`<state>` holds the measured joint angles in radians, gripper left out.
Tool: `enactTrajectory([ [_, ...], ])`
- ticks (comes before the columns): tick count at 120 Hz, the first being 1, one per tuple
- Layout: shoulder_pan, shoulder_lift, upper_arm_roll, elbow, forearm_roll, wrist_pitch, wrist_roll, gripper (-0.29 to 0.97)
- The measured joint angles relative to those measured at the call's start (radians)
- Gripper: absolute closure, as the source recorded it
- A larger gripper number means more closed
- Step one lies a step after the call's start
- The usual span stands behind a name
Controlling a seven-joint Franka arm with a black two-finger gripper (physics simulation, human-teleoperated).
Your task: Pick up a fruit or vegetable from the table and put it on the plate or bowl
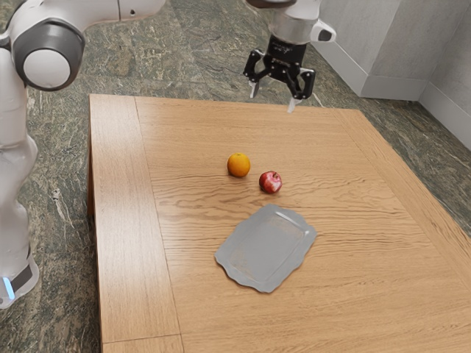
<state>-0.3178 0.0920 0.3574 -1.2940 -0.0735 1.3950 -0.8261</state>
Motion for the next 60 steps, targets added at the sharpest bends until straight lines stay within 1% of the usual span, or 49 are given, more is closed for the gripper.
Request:
enactTrajectory([
  [12,-0.006,0.002,0.002,0.002,-0.012,-0.022,-0.204,0.00],
  [18,-0.003,0.004,0.001,0.002,-0.037,-0.030,-0.293,0.00],
  [27,0.015,0.010,-0.042,0.003,-0.085,-0.028,-0.413,0.00],
  [34,-0.001,0.026,-0.068,0.010,-0.116,-0.009,-0.497,0.00],
  [43,-0.005,0.061,-0.073,0.019,-0.139,0.011,-0.592,0.00],
  [50,0.026,0.082,-0.071,0.021,-0.153,0.023,-0.648,0.00],
  [60,0.110,0.146,-0.091,0.025,-0.172,0.037,-0.661,0.00],
])
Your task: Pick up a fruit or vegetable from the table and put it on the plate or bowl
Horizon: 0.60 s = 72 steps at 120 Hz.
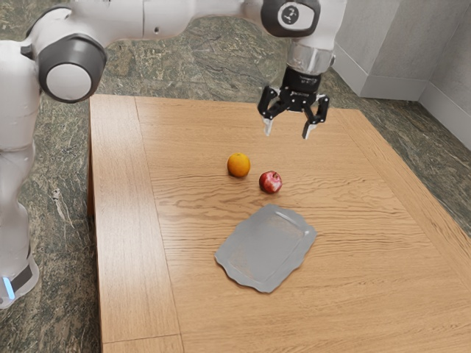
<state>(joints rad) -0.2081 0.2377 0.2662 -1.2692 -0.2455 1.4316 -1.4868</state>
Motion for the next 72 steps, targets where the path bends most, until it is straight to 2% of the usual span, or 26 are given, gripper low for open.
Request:
enactTrajectory([
  [19,0.088,0.086,-0.073,0.001,-0.027,0.030,0.049,0.00],
  [51,0.144,0.135,-0.087,-0.024,-0.005,0.118,0.246,0.00],
  [63,0.144,0.083,-0.088,-0.154,-0.003,0.178,0.313,0.00],
  [72,0.133,0.056,-0.088,-0.195,0.000,0.218,0.356,0.00],
])
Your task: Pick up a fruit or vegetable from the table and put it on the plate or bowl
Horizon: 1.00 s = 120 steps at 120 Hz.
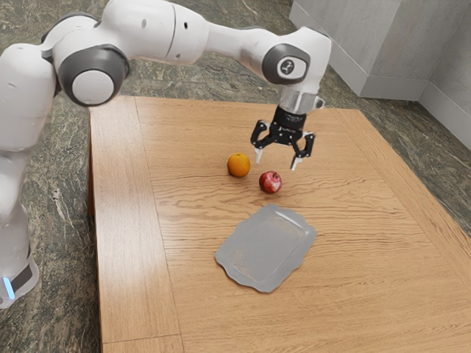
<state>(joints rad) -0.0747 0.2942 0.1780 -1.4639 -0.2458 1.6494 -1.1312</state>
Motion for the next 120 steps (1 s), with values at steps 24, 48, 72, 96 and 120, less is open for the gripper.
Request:
enactTrajectory([
  [24,-0.011,-0.060,0.004,-0.091,-0.003,0.058,0.089,0.00],
  [48,0.076,-0.083,0.011,-0.141,-0.006,0.079,0.150,0.00],
  [72,0.118,-0.050,0.001,-0.126,-0.004,0.087,0.193,0.00],
  [96,0.159,0.064,-0.070,0.013,0.005,0.090,0.226,0.00],
  [120,0.179,0.106,-0.099,0.062,0.007,0.091,0.248,0.00],
])
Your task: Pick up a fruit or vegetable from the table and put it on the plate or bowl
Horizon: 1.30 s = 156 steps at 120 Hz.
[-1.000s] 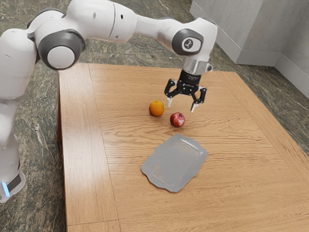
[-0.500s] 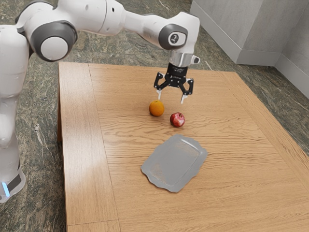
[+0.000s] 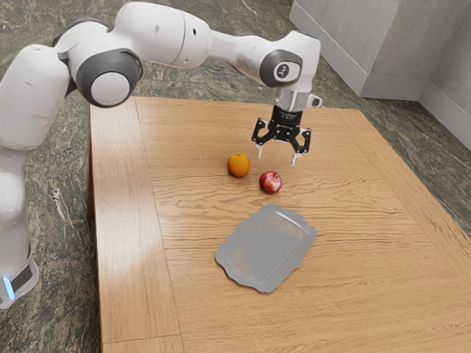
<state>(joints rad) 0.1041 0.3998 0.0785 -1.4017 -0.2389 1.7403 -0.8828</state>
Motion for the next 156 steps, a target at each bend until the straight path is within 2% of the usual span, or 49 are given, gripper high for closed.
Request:
enactTrajectory([
  [53,-0.005,0.032,-0.041,-0.010,-0.003,0.003,0.030,0.00],
  [134,0.006,0.091,-0.043,-0.016,-0.052,0.020,0.048,0.03],
  [146,0.006,0.093,-0.043,-0.016,-0.057,0.021,0.049,0.07],
  [156,0.006,0.092,-0.043,-0.016,-0.057,0.021,0.047,0.20],
])
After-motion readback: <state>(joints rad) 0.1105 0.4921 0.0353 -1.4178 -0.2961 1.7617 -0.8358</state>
